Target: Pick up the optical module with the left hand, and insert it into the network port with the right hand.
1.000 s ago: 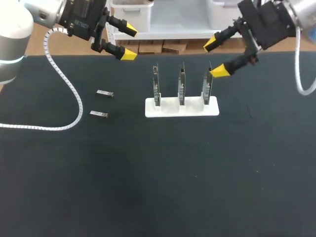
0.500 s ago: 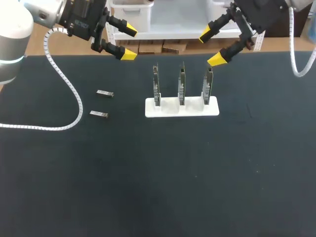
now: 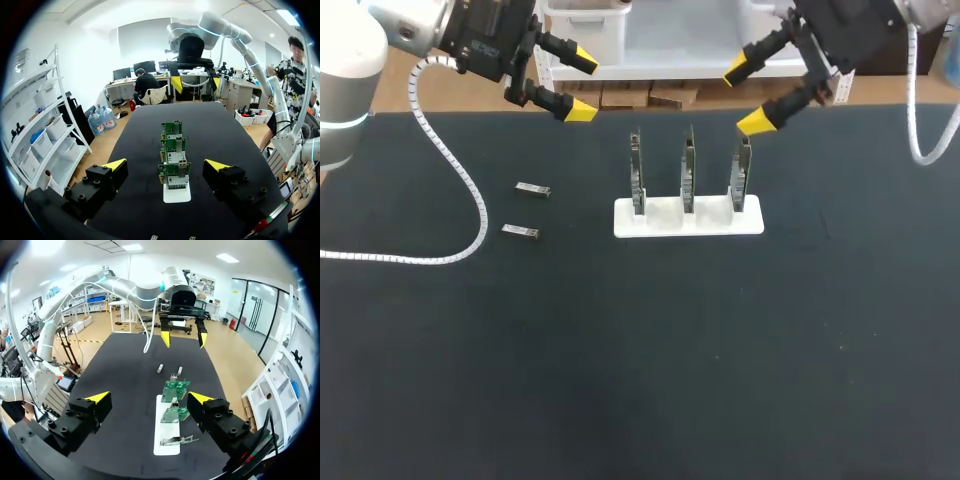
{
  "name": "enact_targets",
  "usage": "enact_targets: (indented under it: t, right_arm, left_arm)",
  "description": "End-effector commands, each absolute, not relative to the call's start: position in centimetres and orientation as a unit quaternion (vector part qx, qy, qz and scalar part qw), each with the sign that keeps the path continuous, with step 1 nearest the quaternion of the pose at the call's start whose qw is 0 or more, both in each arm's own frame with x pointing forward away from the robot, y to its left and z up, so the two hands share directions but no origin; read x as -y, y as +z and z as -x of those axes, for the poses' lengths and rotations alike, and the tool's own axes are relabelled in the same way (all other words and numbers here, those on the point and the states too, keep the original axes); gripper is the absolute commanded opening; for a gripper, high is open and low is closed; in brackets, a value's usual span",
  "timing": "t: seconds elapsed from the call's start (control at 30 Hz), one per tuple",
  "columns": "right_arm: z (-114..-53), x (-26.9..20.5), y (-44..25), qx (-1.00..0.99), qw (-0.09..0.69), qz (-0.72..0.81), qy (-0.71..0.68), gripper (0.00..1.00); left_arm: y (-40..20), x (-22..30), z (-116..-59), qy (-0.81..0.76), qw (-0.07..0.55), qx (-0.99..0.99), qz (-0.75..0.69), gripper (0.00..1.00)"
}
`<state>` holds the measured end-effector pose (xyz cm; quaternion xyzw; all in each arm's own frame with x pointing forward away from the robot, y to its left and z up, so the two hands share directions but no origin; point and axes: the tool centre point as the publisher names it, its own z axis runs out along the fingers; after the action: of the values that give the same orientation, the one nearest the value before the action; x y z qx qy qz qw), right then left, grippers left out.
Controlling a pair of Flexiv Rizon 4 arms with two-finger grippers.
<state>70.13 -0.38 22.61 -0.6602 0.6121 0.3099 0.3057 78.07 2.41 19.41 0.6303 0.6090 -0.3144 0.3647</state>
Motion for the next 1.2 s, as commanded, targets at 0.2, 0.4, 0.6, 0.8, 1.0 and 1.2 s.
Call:
enact_targets:
  t: [0.2, 0.4, 0.6, 0.8, 1.0, 1.2]
  right_arm:
    - [-69.7, 0.5, 22.6, -0.613, 0.31, 0.659, 0.307, 1.0]
    - [-69.7, 0.5, 22.6, -0.613, 0.31, 0.659, 0.307, 1.0]
    - [-69.7, 0.5, 22.6, -0.613, 0.31, 0.659, 0.307, 1.0]
    - [-69.7, 0.5, 22.6, -0.613, 0.31, 0.659, 0.307, 1.0]
    - [-69.7, 0.5, 22.6, -0.613, 0.31, 0.659, 0.307, 1.0]
    - [-69.7, 0.5, 22.6, -0.613, 0.31, 0.659, 0.307, 1.0]
  left_arm:
    - [19.5, -2.4, -78.1, -0.313, 0.363, -0.611, -0.63, 1.0]
    - [19.5, -2.4, -78.1, -0.313, 0.363, -0.611, -0.63, 1.0]
    - [20.3, -4.7, -78.2, -0.255, 0.353, -0.633, -0.64, 1.0]
    - [19.4, -8.3, -78.4, -0.223, 0.329, -0.671, -0.627, 1.0]
    - [17.3, -9.6, -77.5, -0.203, 0.253, -0.672, -0.666, 1.0]
    - [13.5, -10.2, -76.4, -0.195, 0.16, -0.676, -0.692, 1.0]
